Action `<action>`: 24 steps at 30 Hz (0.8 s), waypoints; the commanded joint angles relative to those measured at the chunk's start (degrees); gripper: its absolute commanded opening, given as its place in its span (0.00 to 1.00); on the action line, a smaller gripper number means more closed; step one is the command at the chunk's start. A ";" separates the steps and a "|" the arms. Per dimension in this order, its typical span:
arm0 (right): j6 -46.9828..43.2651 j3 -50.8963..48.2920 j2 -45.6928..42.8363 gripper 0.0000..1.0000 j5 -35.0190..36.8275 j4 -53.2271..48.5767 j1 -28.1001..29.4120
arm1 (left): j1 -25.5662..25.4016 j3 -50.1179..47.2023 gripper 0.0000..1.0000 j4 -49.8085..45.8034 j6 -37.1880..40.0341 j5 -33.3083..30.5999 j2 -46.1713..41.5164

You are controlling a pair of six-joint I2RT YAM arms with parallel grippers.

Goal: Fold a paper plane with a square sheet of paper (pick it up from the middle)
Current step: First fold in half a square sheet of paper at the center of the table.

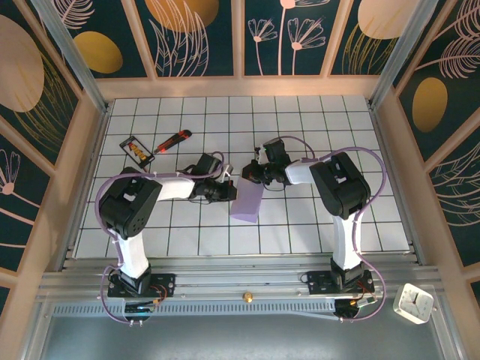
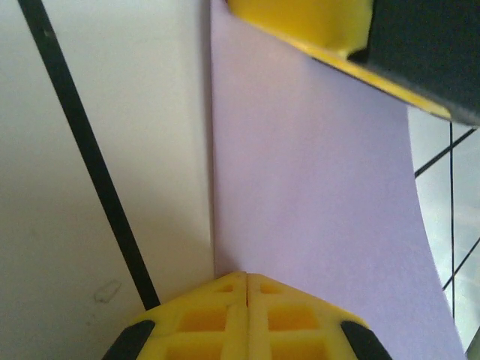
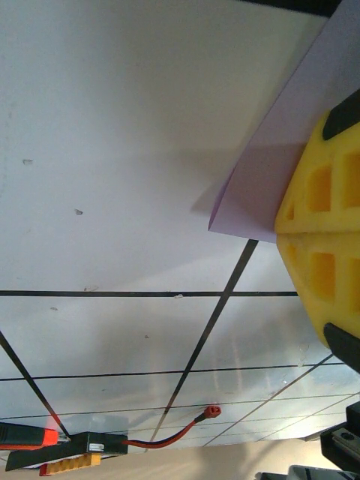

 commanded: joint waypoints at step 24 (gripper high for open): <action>-0.74 -2.92 2.77 0.00 5.92 -6.79 -0.41 | -5.05 -9.66 0.00 -4.13 -4.46 5.14 -13.73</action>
